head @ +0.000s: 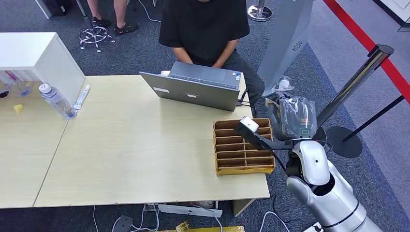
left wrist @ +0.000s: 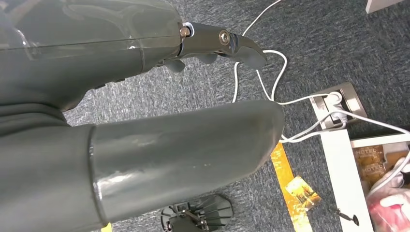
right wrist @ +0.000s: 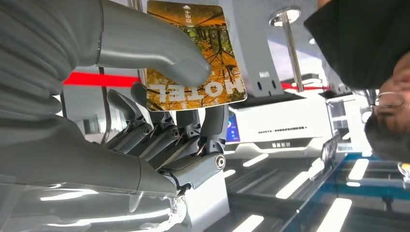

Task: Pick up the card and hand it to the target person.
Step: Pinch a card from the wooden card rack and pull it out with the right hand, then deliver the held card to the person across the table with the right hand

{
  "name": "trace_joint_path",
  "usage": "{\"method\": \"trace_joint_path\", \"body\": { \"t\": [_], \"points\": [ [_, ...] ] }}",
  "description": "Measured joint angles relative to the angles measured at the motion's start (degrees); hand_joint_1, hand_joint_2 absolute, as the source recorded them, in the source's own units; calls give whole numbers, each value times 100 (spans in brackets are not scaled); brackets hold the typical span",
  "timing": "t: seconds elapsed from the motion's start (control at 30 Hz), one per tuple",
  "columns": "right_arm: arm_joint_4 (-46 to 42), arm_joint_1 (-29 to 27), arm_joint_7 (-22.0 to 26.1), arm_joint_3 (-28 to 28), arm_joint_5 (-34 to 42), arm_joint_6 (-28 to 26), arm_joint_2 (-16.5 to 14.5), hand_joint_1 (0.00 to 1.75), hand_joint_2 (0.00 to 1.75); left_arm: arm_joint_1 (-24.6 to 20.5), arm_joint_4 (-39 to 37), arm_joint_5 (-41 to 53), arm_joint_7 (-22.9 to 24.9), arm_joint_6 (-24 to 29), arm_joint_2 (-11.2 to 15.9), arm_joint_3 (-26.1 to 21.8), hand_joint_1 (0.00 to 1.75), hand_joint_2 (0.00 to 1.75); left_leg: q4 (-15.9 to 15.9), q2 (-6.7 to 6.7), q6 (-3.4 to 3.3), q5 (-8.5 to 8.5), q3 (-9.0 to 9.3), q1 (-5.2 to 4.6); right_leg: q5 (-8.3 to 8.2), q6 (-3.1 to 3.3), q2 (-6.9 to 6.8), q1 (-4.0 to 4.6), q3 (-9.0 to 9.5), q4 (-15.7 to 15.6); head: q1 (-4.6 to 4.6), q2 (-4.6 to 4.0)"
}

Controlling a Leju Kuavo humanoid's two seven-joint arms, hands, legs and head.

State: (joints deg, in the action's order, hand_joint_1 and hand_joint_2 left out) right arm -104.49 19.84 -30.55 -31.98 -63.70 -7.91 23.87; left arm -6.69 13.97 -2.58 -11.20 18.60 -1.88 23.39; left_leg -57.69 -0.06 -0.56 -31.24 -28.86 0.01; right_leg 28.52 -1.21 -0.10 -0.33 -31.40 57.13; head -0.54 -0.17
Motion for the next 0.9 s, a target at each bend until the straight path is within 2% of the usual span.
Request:
{"method": "trace_joint_path", "body": {
  "t": [0.43, 0.57, 0.9],
  "points": [
    [102, 25, 138, 279, 90, -284, 207, 154, 175, -26, 0, -7, 46, 6, -2, 112, 0, 0, 0, 0, 0, 0, -2, 0, 0, 0, -1, 0, -1, 0, 1, 0],
    [320, 24, 220, 293, 72, -459, 210, 147, 175, -36, 0, -30, 73, 13, -4, 143, 0, 0, 0, 0, 0, 0, -2, 0, 0, 0, -1, 0, 0, 0, 0, 0],
    [927, 22, 259, 282, -3, -540, 205, 150, 175, -59, 0, -56, 97, 14, -4, 257, 0, 0, 0, -1, 0, 0, -4, 0, 0, 0, -1, 0, -1, 0, 0, 0]
  ]
}}
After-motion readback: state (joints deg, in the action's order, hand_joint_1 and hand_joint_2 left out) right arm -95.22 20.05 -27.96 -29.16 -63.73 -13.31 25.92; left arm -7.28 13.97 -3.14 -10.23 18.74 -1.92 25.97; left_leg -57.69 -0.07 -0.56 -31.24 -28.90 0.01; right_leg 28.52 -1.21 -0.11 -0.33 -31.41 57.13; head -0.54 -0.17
